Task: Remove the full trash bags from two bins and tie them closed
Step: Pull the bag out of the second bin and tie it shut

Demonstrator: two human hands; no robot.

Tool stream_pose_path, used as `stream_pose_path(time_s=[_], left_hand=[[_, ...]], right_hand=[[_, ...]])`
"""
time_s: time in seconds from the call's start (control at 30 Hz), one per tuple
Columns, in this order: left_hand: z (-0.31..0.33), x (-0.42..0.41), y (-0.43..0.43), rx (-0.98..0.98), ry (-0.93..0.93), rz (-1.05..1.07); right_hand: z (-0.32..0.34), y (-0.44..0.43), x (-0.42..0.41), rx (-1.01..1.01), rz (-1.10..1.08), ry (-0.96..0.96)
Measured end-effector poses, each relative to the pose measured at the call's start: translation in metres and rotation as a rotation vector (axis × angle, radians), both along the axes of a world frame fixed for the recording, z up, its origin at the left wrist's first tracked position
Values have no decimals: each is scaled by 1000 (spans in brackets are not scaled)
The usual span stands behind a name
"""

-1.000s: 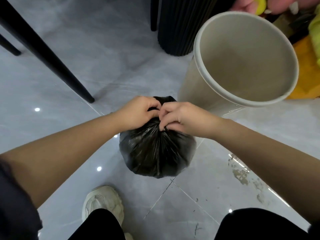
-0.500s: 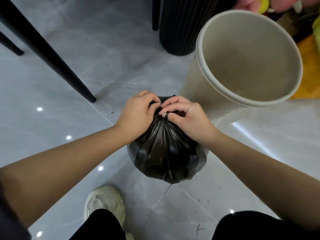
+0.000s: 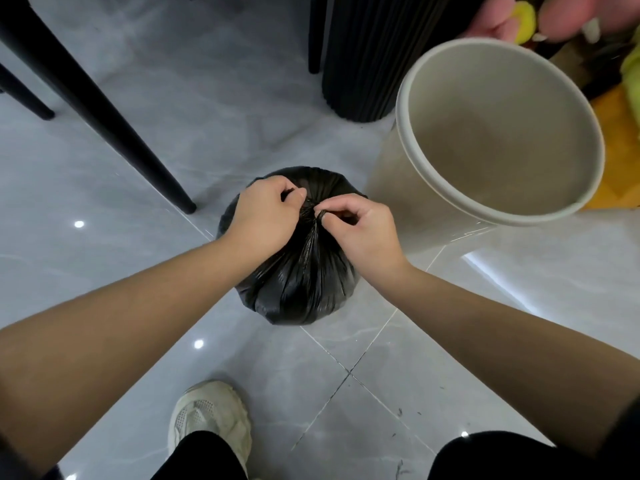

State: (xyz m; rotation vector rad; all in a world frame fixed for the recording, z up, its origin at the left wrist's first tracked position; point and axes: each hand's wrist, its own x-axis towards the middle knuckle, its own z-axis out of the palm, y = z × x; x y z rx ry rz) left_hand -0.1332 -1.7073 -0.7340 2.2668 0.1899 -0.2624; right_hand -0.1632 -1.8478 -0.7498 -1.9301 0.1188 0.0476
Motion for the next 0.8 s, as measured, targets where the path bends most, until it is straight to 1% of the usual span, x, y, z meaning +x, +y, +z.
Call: stream_pose_path(time_s=[0.07, 0.2, 0.27, 0.33, 0.37, 0.4, 0.47, 0.5, 0.57, 0.6, 0.63, 0.7, 0.73, 0.8], left_hand=[[-2, 4, 3, -43, 97, 22], [-6, 8, 2, -370, 337, 181], [-7, 8, 4, -445, 372, 213], [-7, 9, 8, -473, 327, 139], [-6, 9, 11, -437, 270, 51], [-5, 9, 14, -346, 172, -68], [-5, 9, 21, -44, -84, -363], [-7, 8, 23, 111, -187, -477], [-9, 8, 25, 321, -271, -576], [-9, 9, 25, 374, -289, -576], [-9, 10, 25, 392, -307, -559], [-10, 12, 25, 319, -313, -501], [-9, 13, 23, 247, -271, -451], [-6, 16, 19, 95, -84, -337]], right_hand=[[1, 4, 1, -28, 9, 5], [-2, 9, 0, -82, 20, 6], [-3, 8, 0, -82, 2, 14], [-4, 6, 3, -62, -19, 41], [-5, 6, 5, -46, -21, 57], [-5, 6, 8, -26, -23, 70], [-6, 7, 13, 19, -36, 86], [-6, 7, 15, 41, -38, 96], [-6, 6, 20, 66, -26, 114], [-6, 6, 21, 69, -17, 117], [-6, 6, 21, 67, -7, 115], [-5, 7, 22, 56, 8, 99], [-5, 8, 22, 48, 13, 87], [-5, 9, 23, 29, 18, 64]])
